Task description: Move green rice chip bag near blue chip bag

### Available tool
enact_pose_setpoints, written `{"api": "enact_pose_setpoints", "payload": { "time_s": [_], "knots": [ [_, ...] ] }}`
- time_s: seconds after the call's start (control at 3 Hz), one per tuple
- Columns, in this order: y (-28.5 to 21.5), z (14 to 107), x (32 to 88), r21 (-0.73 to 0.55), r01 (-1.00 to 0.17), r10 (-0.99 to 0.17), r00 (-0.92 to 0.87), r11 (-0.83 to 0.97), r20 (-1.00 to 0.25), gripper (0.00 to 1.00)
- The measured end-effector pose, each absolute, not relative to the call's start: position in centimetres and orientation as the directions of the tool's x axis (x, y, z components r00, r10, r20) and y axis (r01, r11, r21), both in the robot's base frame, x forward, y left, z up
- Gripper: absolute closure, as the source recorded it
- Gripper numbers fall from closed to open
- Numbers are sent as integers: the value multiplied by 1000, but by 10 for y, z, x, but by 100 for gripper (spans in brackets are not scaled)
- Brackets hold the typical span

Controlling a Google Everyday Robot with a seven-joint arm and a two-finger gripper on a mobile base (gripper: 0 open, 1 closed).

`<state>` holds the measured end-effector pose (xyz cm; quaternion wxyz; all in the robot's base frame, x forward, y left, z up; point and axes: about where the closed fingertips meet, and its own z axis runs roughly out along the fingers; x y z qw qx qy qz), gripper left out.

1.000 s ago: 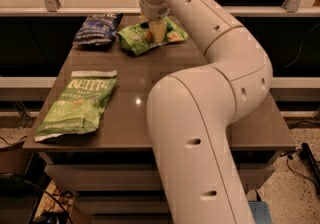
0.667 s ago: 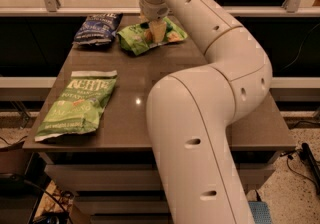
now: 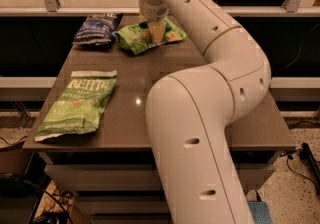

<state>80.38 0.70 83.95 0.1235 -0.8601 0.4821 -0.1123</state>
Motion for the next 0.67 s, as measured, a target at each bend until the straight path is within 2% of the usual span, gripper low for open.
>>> {"api": "enact_pose_setpoints", "payload": {
  "time_s": [0.33,0.67],
  "knots": [
    [9,836,806,-322,-800,-856,511,-505,74,0],
    [9,836,806,-322,-800,-856,511,-505,74,0]
  ]
}}
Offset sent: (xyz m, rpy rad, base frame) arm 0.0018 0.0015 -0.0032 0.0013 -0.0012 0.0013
